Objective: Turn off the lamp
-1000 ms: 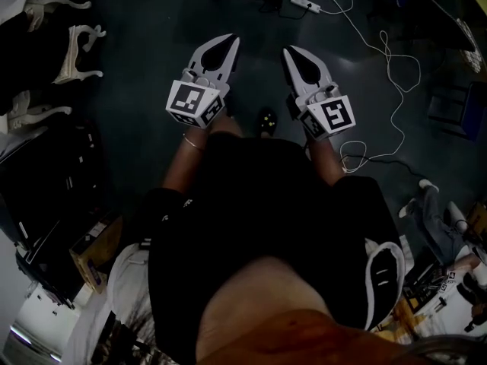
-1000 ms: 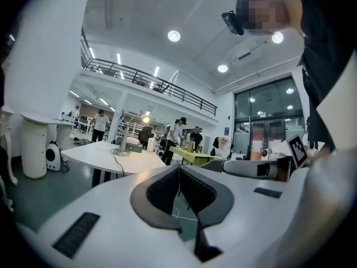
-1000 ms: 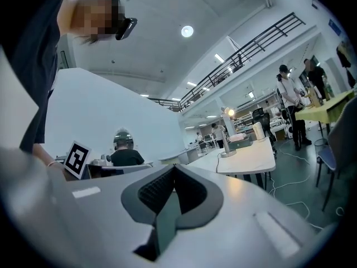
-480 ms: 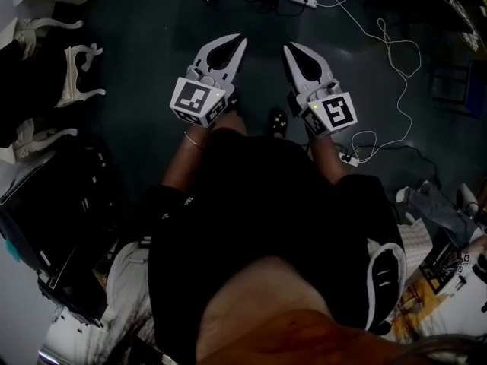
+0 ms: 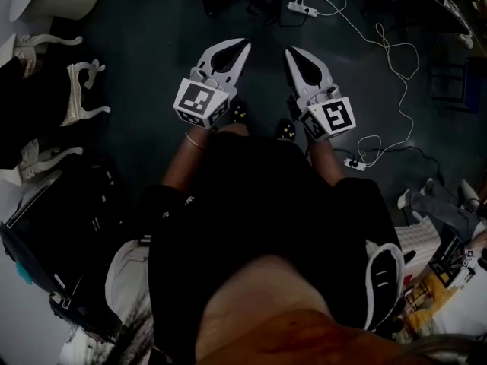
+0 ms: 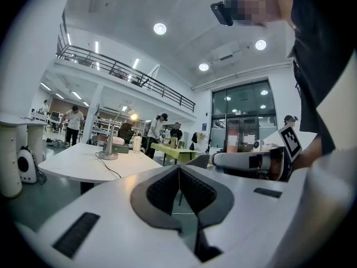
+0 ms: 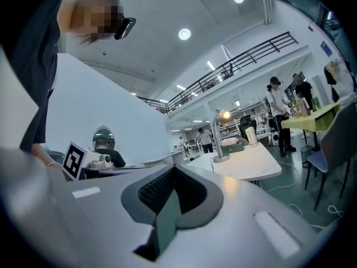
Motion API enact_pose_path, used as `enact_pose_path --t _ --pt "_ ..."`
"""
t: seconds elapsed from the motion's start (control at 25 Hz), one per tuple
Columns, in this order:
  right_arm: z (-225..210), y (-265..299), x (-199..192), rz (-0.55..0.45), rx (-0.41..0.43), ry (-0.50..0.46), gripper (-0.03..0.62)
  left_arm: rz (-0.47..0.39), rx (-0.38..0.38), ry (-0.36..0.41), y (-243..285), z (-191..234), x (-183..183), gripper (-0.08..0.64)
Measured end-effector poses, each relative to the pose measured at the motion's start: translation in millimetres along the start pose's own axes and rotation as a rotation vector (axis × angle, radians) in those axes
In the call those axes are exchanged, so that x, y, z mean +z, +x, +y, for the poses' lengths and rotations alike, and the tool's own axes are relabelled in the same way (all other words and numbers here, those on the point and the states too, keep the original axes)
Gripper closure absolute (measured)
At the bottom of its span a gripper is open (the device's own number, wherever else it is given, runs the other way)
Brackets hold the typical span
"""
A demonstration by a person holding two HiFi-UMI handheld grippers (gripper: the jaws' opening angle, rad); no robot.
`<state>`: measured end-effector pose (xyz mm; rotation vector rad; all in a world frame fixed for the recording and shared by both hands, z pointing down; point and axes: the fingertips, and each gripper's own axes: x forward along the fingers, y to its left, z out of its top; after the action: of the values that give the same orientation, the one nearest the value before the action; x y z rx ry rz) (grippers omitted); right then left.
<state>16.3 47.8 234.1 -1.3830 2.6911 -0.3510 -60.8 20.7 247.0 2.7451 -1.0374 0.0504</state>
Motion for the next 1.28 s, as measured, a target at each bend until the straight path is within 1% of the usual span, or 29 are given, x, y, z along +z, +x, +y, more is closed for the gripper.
enact_pose_path --t 0.16,0.28,0.4,0.6,0.68,0.76,0.92,1.04,1.12,1.28 --pt "5.9 15.9 0.3 -0.001 -0.029 -0.028 0.592 -0.004 -0.024 0.001 -2.0 18.8 5.3 0.555" --pt "11.2 24.0 3.3 -0.019 -0.065 -0.010 0.592 -0.007 -0.045 -0.004 -4.4 30.0 9.4 0.555" --pt "12.0 27.8 4.6 -0.024 -0.086 -0.004 0.592 0.007 -0.042 -0.009 -3.8 37.1 11.7 0.555" --pt "11.7 28.0 8.5 -0.006 -0.092 -0.022 0.593 -0.012 -0.072 -0.001 1.7 34.7 15.0 0.554" --pt "8.9 28.8 10.2 -0.005 -0.096 -0.021 0.593 -0.004 -0.071 -0.007 3.3 33.7 15.7 0.554" --pt "6.6 29.1 10.0 0.000 -0.093 -0.015 0.592 0.009 -0.061 -0.012 4.0 34.0 14.0 0.555" --pt "-4.2 27.0 8.1 0.012 -0.073 -0.016 0.592 0.001 -0.053 -0.022 12.1 30.7 10.7 0.555" --pt "-14.0 31.6 8.9 0.024 -0.055 -0.008 0.592 0.006 -0.025 -0.023 18.4 32.8 11.0 0.555" --pt "-18.7 36.9 8.7 0.028 -0.039 -0.001 0.592 0.011 -0.011 -0.037 22.2 35.1 11.9 0.555" --pt "-29.8 43.3 8.9 0.035 -0.006 -0.016 0.592 0.021 0.018 -0.043 34.6 42.5 3.6 0.555"
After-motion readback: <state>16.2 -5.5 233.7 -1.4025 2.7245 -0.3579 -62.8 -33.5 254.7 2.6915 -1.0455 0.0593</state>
